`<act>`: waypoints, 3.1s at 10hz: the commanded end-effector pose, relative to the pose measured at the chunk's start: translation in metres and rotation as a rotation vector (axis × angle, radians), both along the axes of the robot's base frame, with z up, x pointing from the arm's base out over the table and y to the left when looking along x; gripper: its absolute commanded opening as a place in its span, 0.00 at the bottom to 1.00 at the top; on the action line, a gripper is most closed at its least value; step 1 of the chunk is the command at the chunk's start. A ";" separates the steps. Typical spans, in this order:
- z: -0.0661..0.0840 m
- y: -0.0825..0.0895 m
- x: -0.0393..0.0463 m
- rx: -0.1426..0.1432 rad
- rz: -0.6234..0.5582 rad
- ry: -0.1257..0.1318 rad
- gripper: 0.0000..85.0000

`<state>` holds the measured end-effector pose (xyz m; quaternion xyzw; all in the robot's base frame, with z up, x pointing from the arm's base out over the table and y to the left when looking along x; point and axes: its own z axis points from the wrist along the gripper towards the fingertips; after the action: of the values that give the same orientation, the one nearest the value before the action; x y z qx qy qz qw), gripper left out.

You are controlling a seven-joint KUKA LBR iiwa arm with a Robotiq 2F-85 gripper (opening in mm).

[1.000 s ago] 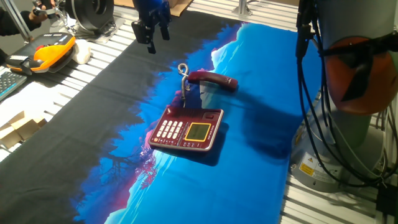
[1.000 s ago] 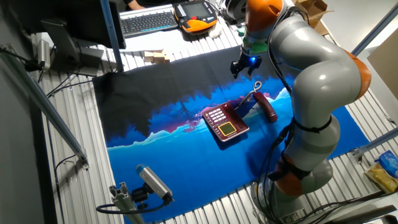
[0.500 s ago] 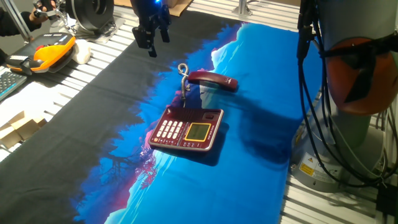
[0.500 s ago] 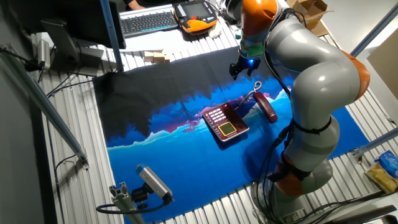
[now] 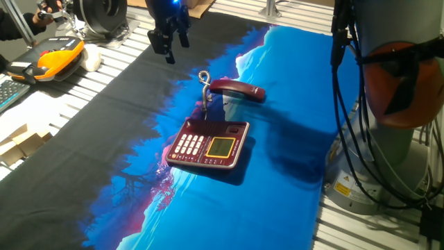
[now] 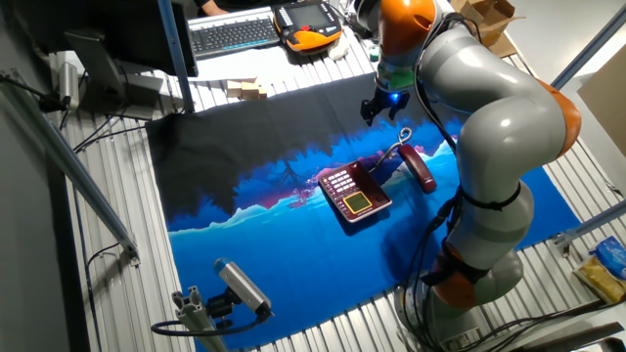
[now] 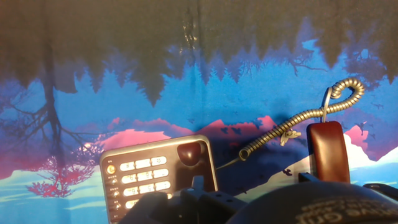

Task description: Place the handset of the telephone on the corresponding phone cradle

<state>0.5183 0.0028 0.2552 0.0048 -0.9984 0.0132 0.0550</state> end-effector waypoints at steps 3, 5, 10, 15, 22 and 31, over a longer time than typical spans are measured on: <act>0.000 0.000 -0.0001 -0.002 0.002 0.003 0.80; 0.000 0.000 0.0000 -0.006 0.002 0.001 0.80; 0.000 0.000 -0.0001 -0.002 0.003 0.006 0.80; 0.001 0.000 -0.0001 -0.002 0.003 0.003 0.80; 0.001 0.000 -0.0002 -0.010 -0.049 0.007 0.80; 0.000 0.000 0.0000 -0.001 -0.020 0.009 0.40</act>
<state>0.5183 0.0028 0.2556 -0.0047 -0.9981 0.0138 0.0595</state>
